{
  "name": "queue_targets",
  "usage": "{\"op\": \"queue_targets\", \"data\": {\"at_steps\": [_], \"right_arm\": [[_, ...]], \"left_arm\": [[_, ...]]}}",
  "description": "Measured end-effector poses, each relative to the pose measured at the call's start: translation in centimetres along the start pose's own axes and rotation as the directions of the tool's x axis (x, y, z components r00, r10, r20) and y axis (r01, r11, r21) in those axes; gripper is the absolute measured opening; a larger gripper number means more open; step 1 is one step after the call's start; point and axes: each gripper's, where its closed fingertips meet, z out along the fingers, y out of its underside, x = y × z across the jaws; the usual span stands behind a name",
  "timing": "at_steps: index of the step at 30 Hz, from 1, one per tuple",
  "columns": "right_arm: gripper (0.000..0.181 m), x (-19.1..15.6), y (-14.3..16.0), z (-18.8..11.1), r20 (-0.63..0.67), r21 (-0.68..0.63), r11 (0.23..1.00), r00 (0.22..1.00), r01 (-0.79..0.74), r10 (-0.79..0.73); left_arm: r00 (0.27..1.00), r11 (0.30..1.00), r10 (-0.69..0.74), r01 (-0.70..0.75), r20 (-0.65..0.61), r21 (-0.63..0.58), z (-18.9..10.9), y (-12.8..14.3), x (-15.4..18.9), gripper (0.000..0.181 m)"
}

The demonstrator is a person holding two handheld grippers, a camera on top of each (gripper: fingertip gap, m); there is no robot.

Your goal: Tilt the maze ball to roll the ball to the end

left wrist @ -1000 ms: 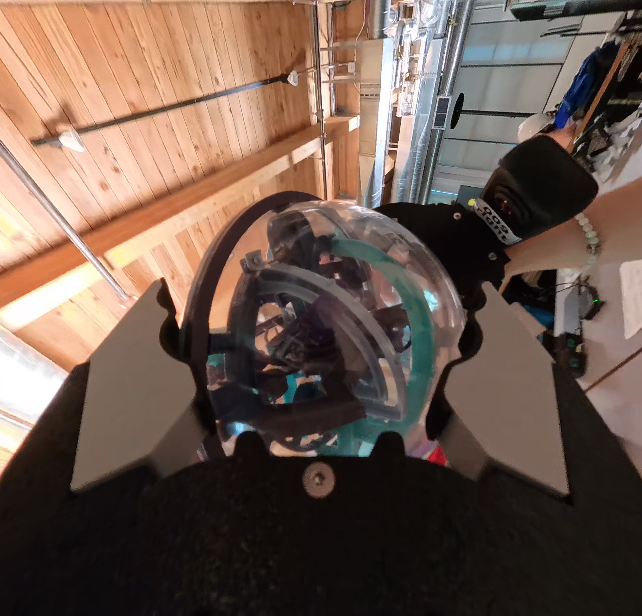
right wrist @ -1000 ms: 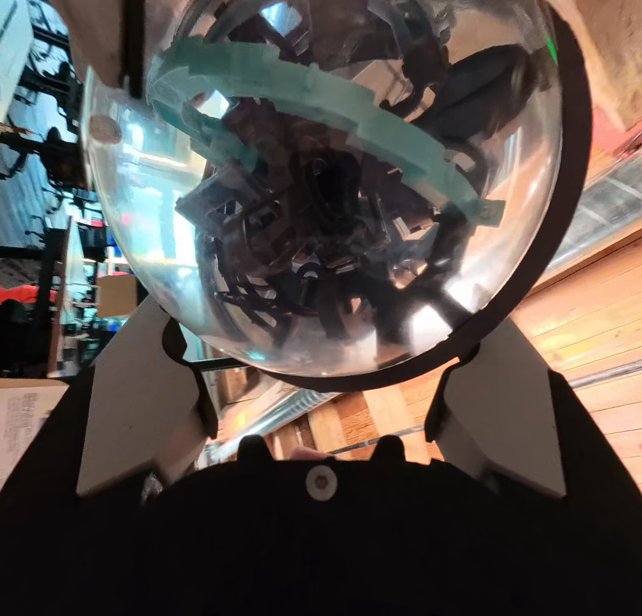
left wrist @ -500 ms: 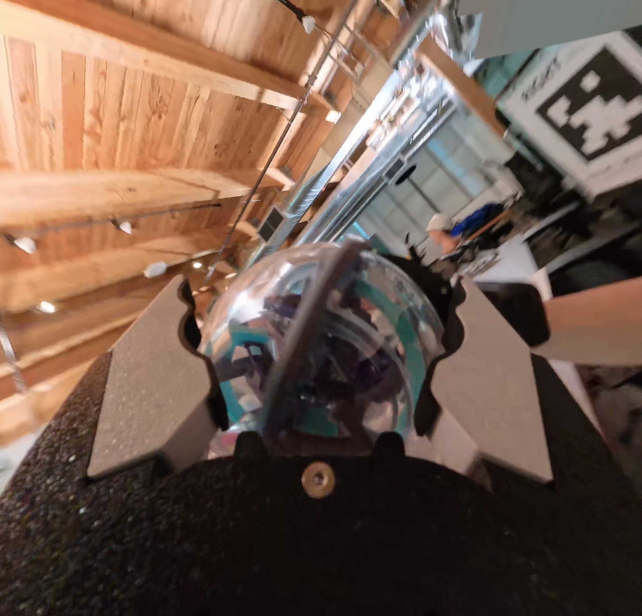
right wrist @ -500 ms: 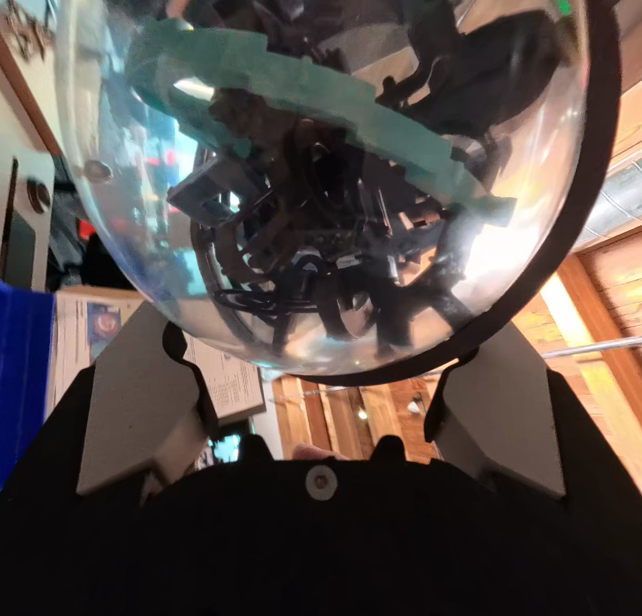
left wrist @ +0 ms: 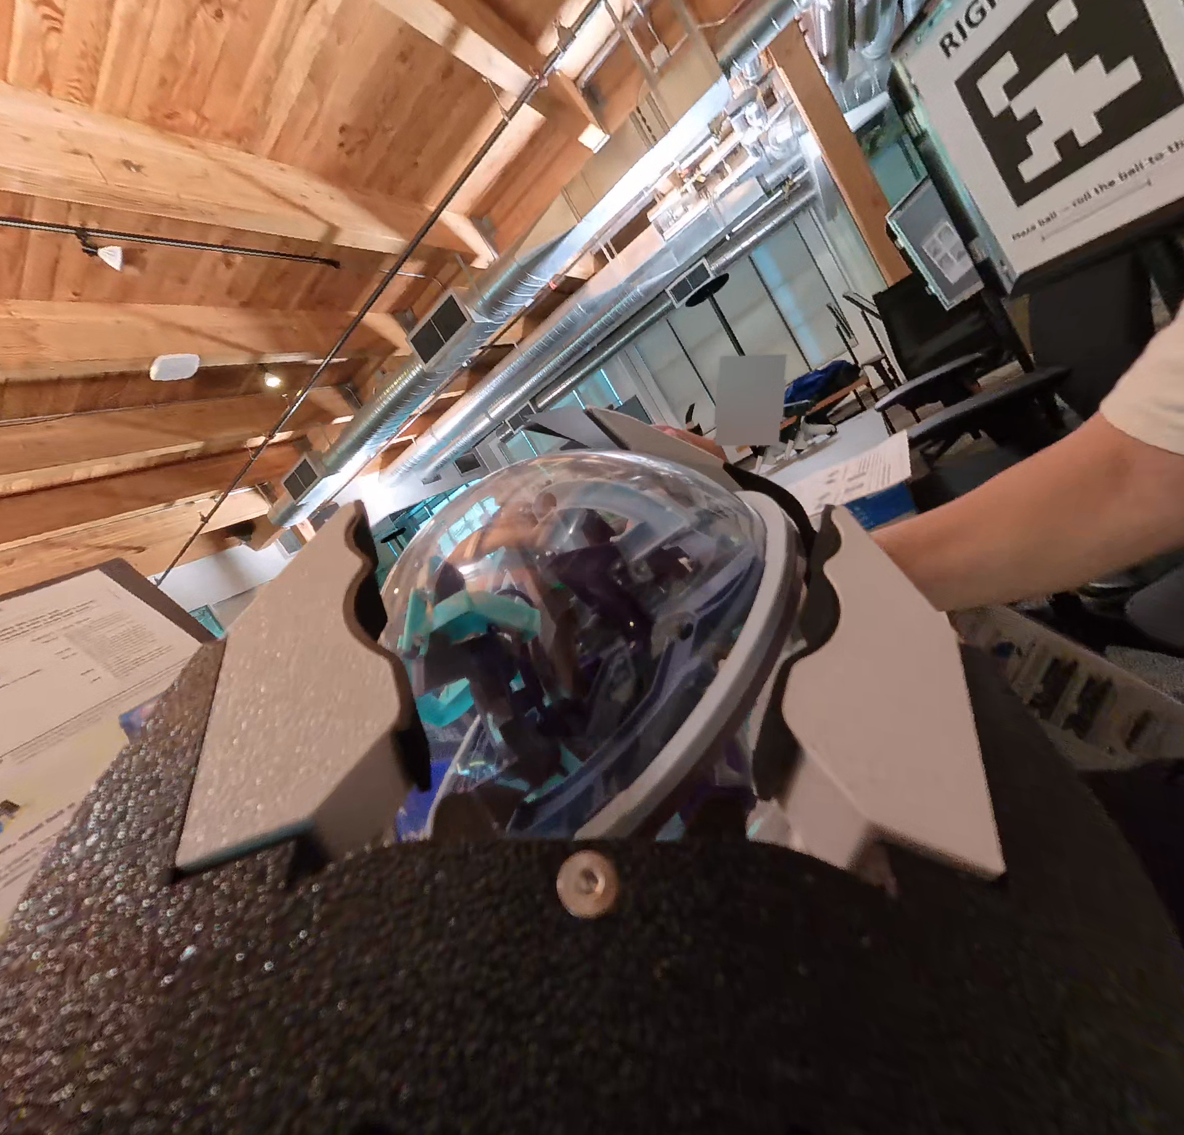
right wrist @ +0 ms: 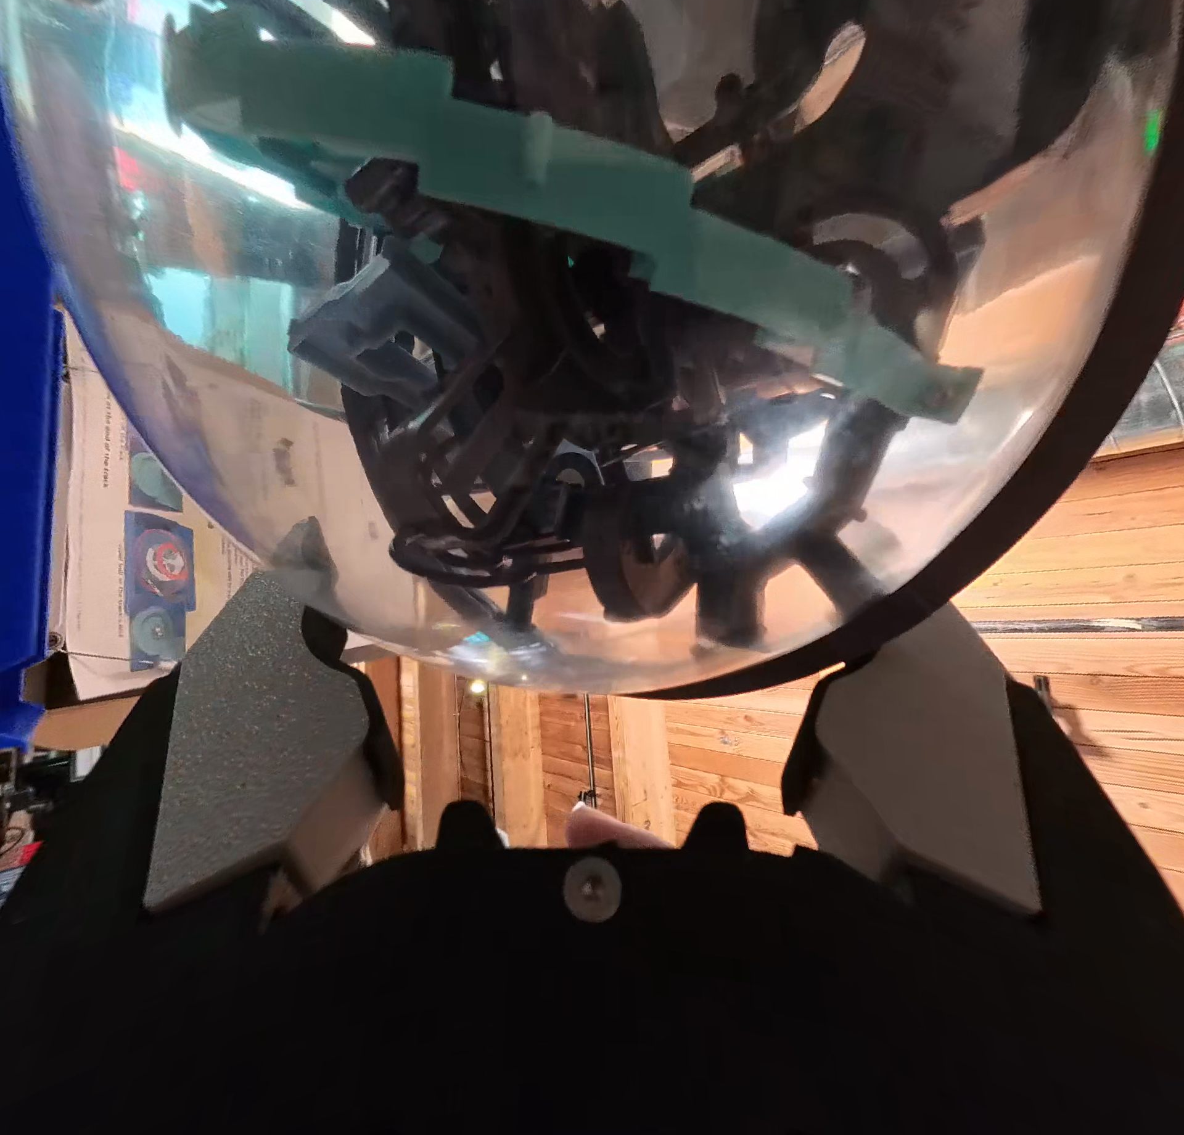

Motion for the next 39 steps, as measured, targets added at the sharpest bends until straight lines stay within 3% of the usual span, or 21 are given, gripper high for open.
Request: {"op": "queue_targets", "data": {"at_steps": [14,21,30,39], "right_arm": [[0.154,-5.4,-0.9,-1.3,0.035,0.021,0.999,0.999,-0.033,0.032],[0.154,-6.8,1.3,-1.6,0.081,-0.052,0.981,0.978,-0.187,0.191],[0.148,-7.6,0.5,-2.0,0.109,-0.044,0.968,0.962,-0.246,0.249],[0.146,-7.4,1.7,-1.8,0.087,-0.103,0.954,0.952,-0.283,0.292]], "left_arm": [[0.998,0.998,-0.063,0.063,-0.022,-0.018,-1.0,4.7,-0.2,0.13],[0.991,0.992,-0.128,0.128,-0.031,0.014,-0.7,4.6,0.2,0.123],[0.989,0.988,-0.151,0.151,0.0,0.021,-1.1,4.5,-0.2,0.118],[0.988,0.987,-0.152,0.153,-0.023,0.049,-1.2,3.7,0.0,0.113]]}}
